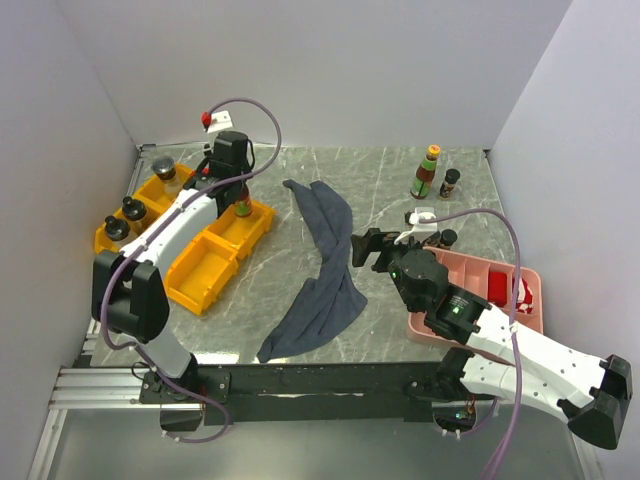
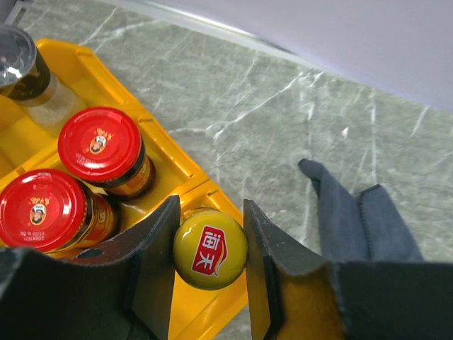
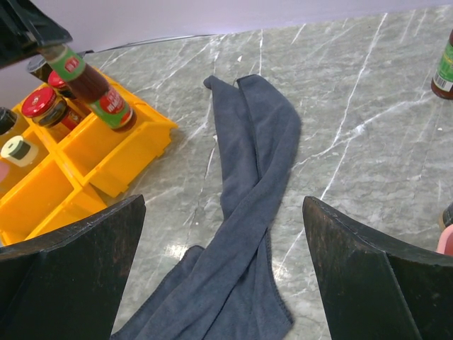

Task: Organize the condiment bottles
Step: Place the bottle in the storage box.

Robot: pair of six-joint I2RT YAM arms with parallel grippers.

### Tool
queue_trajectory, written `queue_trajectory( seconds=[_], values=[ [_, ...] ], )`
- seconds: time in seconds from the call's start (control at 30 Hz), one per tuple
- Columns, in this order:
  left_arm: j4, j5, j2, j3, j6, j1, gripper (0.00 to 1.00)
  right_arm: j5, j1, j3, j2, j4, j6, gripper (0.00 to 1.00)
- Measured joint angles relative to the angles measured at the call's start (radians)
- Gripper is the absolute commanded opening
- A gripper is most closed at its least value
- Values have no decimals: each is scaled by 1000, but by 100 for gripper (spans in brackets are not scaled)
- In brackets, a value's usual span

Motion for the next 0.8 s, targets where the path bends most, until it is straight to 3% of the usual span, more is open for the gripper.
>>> queue_trajectory(
  seconds=[0.27,0.37,0.47,0.53,0.63,0.8],
  values=[
    [48,9,10,-98,-4,3,1,-3,0,0,13,0,-1,100],
    [84,21,16,-133,-4,3,7,-3,0,0,13,0,-6,100],
    [101,31,25,-146,-3,3,26,-3,0,0,13,0,-8,100],
    [117,40,28,-146,-4,3,32,-3,0,0,13,0,-9,100],
    [132,44,34,-146,-4,3,55,-3,0,0,13,0,-11,100],
    [164,45,34,-145,-13,3,67,-3,0,0,13,0,-13,100]
  ],
)
